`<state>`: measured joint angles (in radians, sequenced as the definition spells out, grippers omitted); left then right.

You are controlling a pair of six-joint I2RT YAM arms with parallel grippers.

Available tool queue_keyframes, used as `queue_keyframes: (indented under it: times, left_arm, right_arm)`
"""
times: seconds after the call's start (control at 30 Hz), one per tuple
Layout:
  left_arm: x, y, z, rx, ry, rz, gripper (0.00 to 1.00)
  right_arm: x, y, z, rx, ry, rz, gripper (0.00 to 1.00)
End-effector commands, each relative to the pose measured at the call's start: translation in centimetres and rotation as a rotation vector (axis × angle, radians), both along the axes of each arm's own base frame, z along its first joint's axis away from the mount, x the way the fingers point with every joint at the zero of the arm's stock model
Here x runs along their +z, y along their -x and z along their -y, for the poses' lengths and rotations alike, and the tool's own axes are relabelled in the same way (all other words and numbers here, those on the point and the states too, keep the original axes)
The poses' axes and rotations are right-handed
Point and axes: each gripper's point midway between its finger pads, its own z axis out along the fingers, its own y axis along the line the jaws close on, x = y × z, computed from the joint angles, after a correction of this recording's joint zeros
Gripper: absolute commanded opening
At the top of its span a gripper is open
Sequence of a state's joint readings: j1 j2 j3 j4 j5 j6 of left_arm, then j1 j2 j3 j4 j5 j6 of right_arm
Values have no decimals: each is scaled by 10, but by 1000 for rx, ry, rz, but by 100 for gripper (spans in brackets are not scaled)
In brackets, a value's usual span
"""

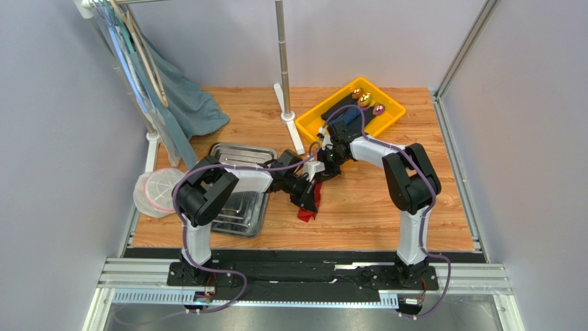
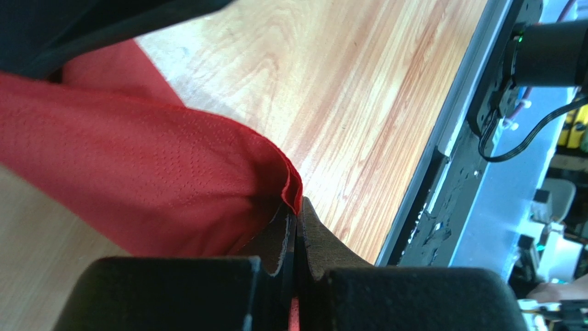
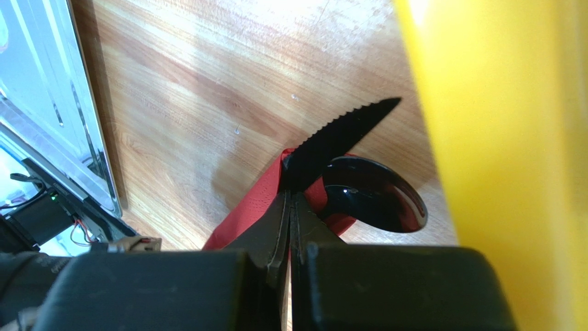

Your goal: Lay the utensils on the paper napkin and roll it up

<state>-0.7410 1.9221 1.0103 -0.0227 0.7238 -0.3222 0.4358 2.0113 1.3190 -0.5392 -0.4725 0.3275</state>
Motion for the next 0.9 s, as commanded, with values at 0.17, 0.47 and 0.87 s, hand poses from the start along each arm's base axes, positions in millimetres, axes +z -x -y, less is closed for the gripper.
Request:
queue_keyframes:
  times: [0.17,0.47,0.87]
  left_arm:
    - [-26,2,-12,-3,-69,-84,4]
    - [-34,-5,-20,42,-94,-112,26]
    - [-32,-8,-22,60,-98,-91,48]
  right_arm:
    - [-7,8,3,-6,20,-36,0]
    - [61,12,-1,12,-105,-27,4]
    - [63,43,-13,38,-185,-132,4]
